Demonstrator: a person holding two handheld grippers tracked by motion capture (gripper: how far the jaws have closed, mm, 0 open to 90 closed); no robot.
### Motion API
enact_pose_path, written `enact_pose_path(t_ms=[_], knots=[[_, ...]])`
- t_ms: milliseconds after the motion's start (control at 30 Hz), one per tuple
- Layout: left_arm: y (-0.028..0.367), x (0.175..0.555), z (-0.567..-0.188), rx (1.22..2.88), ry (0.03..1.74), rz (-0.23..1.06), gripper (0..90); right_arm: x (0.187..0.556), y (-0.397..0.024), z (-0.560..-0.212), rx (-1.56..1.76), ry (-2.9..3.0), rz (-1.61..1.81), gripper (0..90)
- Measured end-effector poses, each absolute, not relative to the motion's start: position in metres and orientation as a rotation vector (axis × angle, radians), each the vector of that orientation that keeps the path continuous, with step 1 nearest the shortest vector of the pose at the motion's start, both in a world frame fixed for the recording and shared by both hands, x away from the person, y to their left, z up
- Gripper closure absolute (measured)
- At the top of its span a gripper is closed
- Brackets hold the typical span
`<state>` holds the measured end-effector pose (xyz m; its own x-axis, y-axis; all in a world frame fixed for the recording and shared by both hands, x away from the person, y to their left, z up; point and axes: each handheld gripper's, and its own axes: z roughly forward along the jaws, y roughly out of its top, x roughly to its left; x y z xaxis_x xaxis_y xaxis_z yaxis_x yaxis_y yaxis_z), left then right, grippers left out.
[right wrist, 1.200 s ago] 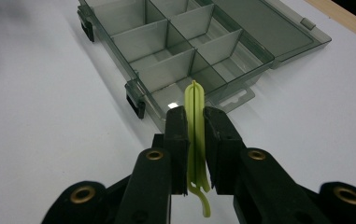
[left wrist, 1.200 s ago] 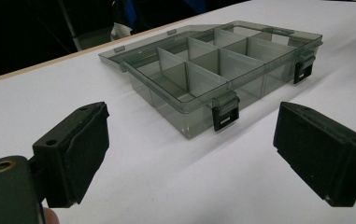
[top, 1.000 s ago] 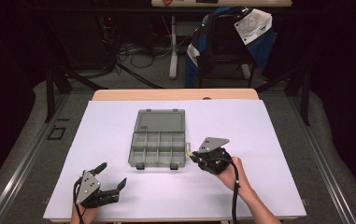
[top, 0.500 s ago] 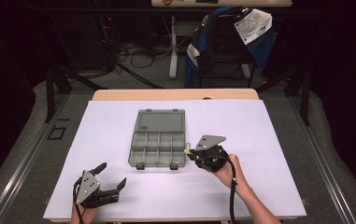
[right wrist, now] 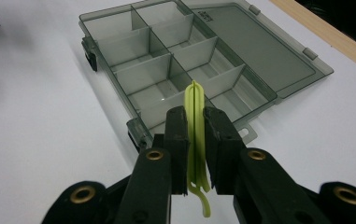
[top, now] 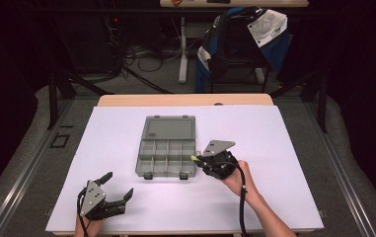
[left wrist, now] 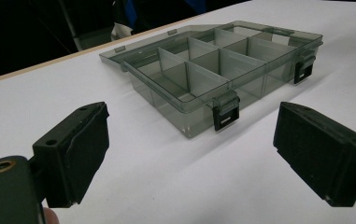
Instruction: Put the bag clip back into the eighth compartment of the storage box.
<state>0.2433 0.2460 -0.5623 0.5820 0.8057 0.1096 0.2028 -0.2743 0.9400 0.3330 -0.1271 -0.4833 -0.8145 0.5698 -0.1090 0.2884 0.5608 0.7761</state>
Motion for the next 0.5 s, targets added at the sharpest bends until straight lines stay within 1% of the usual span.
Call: enact_pose_path(t_ms=[500], knots=[[0.2451, 0.2439, -0.5627, 1.789, 0.828, 0.732, 10.5, 0.3393, -0.118, -0.4836, 0.7, 2.462, 1.136, 80.1]])
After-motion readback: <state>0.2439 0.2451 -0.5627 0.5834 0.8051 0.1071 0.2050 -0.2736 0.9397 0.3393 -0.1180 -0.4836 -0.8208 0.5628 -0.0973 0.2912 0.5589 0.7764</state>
